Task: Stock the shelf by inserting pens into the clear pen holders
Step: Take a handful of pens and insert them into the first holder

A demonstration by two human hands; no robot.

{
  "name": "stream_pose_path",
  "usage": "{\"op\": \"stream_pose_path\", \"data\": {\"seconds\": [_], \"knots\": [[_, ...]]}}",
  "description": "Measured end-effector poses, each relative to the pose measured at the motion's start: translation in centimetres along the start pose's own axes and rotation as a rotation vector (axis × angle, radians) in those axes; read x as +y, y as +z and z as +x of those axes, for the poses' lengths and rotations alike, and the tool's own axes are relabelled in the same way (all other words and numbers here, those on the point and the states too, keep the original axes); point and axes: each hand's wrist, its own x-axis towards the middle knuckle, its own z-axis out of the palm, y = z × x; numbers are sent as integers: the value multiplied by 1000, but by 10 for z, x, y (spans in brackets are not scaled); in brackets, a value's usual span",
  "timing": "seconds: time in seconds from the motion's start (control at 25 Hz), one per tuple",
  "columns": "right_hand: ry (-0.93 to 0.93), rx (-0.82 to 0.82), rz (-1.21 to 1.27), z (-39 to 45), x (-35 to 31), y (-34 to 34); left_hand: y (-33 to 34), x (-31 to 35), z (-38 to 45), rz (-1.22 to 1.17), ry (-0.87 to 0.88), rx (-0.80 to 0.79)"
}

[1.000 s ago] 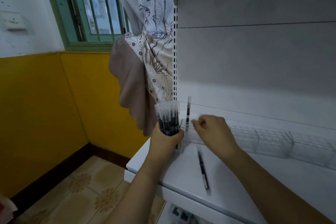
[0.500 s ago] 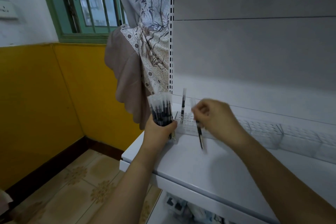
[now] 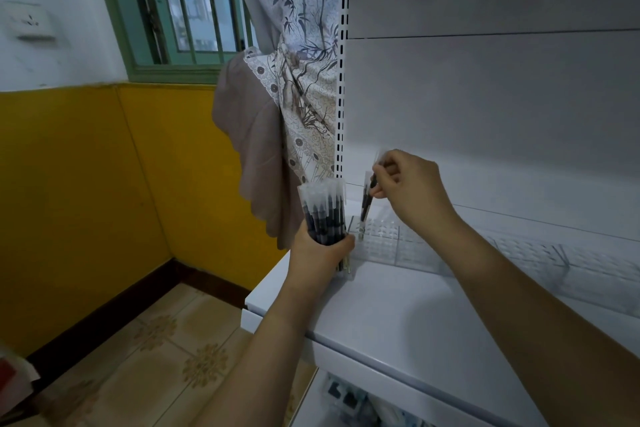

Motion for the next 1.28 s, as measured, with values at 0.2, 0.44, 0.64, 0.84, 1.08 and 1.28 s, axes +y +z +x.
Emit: {"op": "stream_pose_path", "data": {"seconds": [0.2,0.44,0.64,0.84,1.08,1.28], "knots": [[8,-154,-223,-4,8,15,-1,0,-1,4,27,-20],[-17,-157,-416,-9,8,19,0,1,-1,14,32,-32],[36,-154,62,-35,0,18,-1,-2,2,-6,48,-26],[175,-348,490,-43,25,31,-1,-8,6,12,55,-56],[159,-397,455,-41,28,24,1,-10,6,23,72,-111],[184,-424,482,-41,30,18,2,-7,1,52,71,-119]]}}
